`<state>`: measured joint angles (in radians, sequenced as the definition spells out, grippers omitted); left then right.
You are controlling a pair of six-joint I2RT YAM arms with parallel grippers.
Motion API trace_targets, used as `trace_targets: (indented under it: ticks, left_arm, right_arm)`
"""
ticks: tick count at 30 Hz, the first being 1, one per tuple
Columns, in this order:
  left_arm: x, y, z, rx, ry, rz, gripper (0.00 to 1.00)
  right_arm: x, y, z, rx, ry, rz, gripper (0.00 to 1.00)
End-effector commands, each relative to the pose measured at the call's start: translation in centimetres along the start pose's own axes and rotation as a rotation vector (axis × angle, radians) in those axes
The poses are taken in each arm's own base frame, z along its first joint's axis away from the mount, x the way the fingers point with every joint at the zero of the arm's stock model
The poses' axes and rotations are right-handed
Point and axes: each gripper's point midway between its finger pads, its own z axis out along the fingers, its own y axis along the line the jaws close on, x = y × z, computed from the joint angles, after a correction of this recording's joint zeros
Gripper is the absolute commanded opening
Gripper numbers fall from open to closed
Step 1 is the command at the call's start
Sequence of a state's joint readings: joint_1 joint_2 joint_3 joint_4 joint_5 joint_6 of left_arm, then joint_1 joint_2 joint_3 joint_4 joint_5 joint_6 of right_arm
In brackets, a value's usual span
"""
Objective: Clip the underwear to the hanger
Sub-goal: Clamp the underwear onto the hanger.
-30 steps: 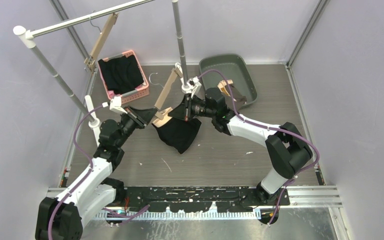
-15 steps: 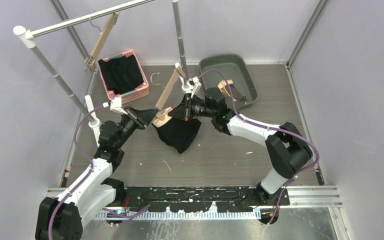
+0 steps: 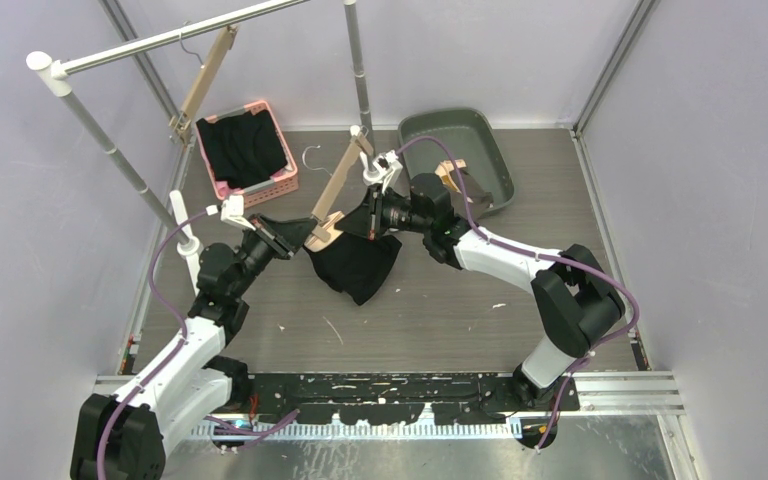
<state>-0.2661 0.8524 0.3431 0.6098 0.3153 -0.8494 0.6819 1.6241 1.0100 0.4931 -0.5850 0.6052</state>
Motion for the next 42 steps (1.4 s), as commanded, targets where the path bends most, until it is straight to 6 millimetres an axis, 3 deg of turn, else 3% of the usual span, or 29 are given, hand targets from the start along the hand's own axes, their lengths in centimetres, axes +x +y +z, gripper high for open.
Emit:
trace_targets:
  ticks: [1,34,37,42]
  left_arm:
    - [-1.9,-2.47,0.0,0.102,-0.066,0.05,0.0]
    - [-1.96,-2.06,-0.22,0.068,-0.062,0.072,0.0]
    - [-2.11,-2.05,-0.32,0.065,-0.071,0.071,0.11]
    - [-2.19,-2.05,-0.38,0.063,-0.077,0.07,0.13]
  right_arm:
    - [-2.94,2.52,0.42,-0.077,-0.069,-0.065,0.01]
    - [-3.32,2.88,0.43,-0.083,-0.074,-0.07,0.01]
    - [-3.29,2.83,0.45,-0.083,-0.074,-0.068,0.01]
    - [-3.34,2.86,0.43,-0.083,-0.076,-0.066,0.01]
